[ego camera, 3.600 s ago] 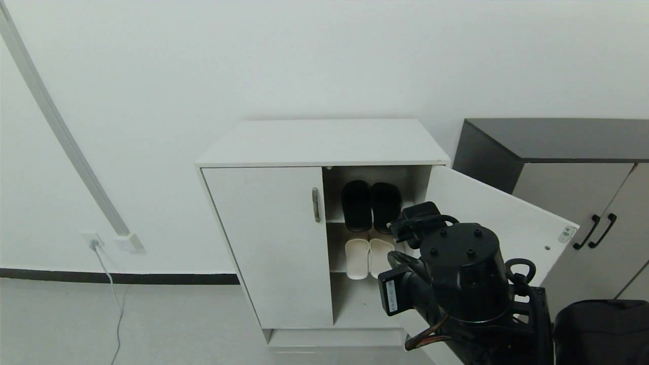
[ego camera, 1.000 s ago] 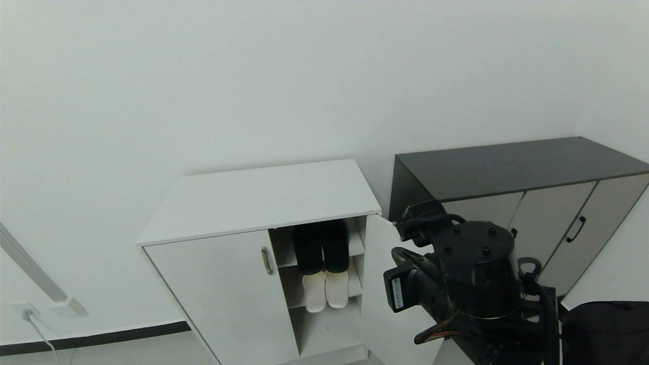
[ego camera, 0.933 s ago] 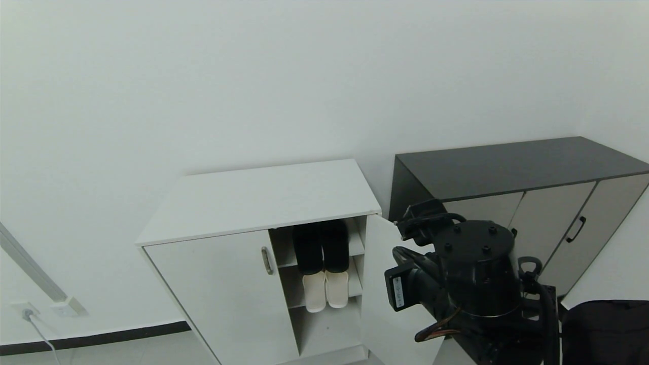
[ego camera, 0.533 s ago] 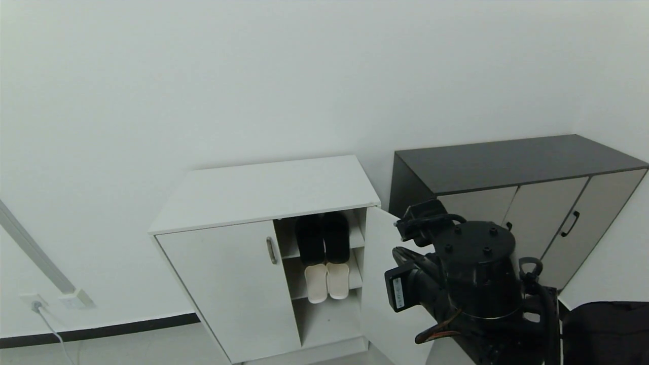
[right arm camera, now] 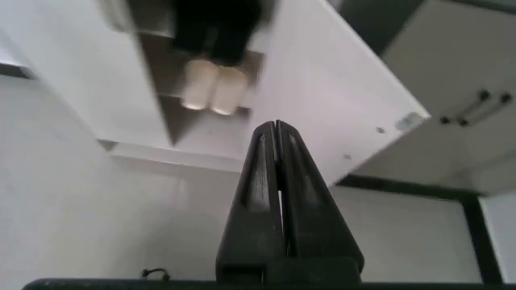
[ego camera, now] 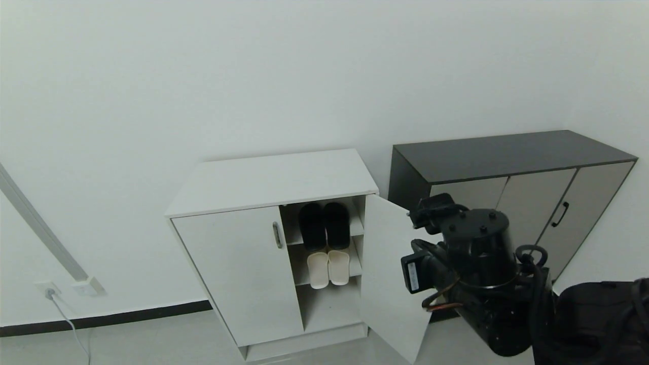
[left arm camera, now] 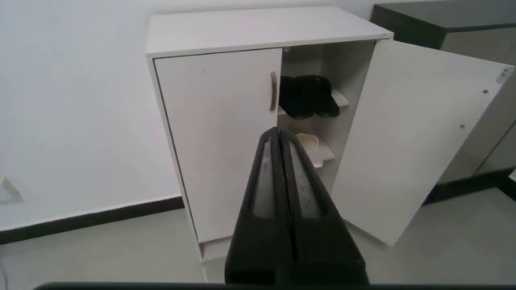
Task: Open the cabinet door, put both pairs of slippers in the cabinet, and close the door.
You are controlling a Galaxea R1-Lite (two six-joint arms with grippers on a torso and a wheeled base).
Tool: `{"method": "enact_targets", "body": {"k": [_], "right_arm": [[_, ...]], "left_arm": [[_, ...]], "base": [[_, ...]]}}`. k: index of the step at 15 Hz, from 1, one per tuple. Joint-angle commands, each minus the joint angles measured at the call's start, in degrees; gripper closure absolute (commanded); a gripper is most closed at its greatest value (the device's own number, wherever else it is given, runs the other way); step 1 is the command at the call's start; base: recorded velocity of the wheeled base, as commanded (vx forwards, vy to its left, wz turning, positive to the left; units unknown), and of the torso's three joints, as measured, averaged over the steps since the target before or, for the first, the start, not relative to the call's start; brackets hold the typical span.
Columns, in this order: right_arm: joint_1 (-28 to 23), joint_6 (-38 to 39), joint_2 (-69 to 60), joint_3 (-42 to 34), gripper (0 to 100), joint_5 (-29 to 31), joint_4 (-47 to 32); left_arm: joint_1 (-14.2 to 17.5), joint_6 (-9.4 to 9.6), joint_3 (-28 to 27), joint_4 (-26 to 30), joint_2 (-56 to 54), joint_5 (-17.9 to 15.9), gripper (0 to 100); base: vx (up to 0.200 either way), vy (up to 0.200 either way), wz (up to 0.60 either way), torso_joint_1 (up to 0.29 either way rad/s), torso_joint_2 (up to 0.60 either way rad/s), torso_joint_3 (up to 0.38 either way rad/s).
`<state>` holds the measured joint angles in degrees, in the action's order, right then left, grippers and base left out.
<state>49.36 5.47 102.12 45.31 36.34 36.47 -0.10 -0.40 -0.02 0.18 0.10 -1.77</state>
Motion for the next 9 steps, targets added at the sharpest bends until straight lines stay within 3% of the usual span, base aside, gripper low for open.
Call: {"method": "enact_targets", "body": {"k": [1, 3, 5, 9], "right_arm": [[-5.3, -0.4, 2.0, 3.7, 100, -0.3, -0.2], [-11.0, -0.8, 4.9, 8.1, 100, -3.0, -0.1], [-15.5, -0.8, 7.1, 11.8, 100, -9.7, -0.2], [-22.5, -0.8, 12.8, 18.8, 100, -16.5, -0.6]], "left_arm": [[0.0, -0.04, -0.1, 0.0, 0.0, 0.0, 100], [0.0, -0.04, 0.0, 0.0, 0.0, 0.0, 100], [0.0, -0.04, 0.0, 0.0, 0.0, 0.0, 100], [0.0, -0.04, -0.1, 0.0, 0.0, 0.0, 100]], "base": [[0.0, 0.0, 0.0, 0.0, 0.0, 0.0], [0.0, 0.0, 0.0, 0.0, 0.0, 0.0], [0.0, 0.0, 0.0, 0.0, 0.0, 0.0], [0.0, 0.0, 0.0, 0.0, 0.0, 0.0]]}}
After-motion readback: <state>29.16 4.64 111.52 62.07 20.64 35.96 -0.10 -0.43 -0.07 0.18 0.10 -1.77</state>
